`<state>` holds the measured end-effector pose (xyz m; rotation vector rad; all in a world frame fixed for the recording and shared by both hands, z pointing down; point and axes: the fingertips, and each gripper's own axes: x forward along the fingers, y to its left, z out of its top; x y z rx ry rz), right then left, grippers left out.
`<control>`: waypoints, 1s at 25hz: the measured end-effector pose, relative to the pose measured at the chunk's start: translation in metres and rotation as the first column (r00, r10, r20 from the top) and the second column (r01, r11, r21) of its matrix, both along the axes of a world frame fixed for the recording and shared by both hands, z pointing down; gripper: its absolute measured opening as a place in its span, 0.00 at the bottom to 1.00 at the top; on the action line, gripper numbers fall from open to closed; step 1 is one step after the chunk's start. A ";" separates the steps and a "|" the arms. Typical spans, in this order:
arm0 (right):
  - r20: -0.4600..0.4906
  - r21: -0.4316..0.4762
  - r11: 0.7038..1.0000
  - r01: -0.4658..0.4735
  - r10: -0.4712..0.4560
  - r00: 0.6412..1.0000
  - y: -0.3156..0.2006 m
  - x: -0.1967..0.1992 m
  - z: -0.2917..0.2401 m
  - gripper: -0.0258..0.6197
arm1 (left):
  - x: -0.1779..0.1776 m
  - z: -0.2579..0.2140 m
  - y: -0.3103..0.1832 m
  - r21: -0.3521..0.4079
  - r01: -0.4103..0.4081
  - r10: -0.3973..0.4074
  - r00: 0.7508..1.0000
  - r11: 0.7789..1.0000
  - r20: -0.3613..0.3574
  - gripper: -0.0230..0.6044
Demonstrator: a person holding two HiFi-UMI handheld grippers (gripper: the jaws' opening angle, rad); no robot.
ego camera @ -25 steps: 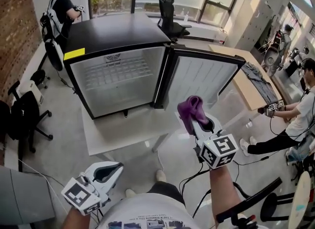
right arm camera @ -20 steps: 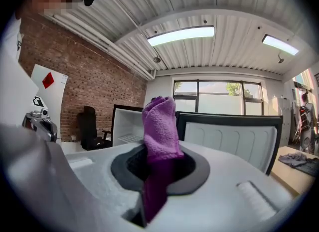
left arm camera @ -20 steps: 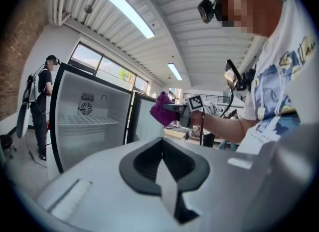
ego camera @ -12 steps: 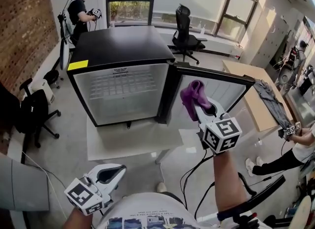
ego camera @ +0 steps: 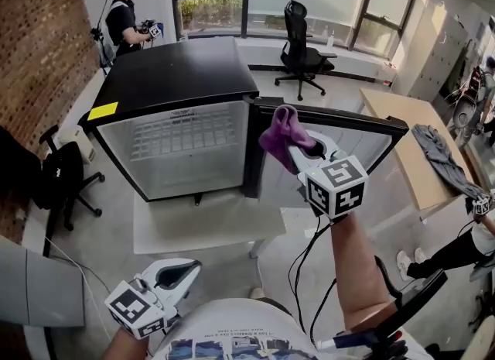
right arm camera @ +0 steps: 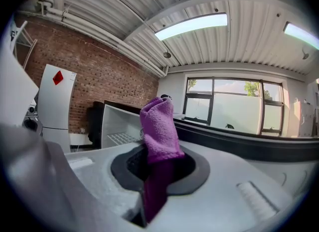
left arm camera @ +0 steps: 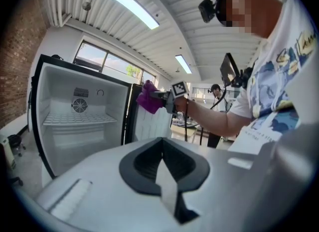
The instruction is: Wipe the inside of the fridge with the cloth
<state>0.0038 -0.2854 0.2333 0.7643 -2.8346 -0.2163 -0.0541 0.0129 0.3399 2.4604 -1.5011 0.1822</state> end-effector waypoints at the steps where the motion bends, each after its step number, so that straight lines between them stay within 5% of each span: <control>1: 0.002 -0.008 1.000 0.000 0.000 1.000 -0.004 0.000 0.001 0.12 | 0.005 0.001 -0.004 -0.004 -0.009 0.009 1.000 1.000 0.004 0.05; 25: -0.002 -0.050 0.986 -0.160 0.160 0.987 -0.066 0.111 0.011 0.12 | 0.076 -0.005 -0.076 -0.014 -0.142 0.142 0.990 0.990 0.014 0.05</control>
